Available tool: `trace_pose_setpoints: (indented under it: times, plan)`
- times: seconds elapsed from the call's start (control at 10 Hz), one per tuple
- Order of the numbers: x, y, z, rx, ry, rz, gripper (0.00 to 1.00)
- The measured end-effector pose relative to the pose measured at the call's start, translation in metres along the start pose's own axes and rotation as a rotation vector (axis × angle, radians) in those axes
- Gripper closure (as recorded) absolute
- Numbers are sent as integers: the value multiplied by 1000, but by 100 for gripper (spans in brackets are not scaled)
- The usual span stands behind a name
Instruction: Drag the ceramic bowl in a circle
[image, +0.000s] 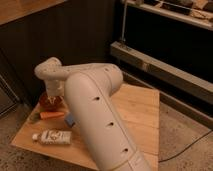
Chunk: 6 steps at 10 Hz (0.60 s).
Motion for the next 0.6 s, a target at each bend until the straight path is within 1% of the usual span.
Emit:
trace_pose_setpoints:
  times: [0.1,0.3,0.4,0.6]
  plan:
    - [-3,1,5,0,-3,-2,80]
    - [-5,5,9,4,-2,-7,96]
    - [-6,7,11,10,3,-11,100]
    - [-11,12,12,23,6,-21,100]
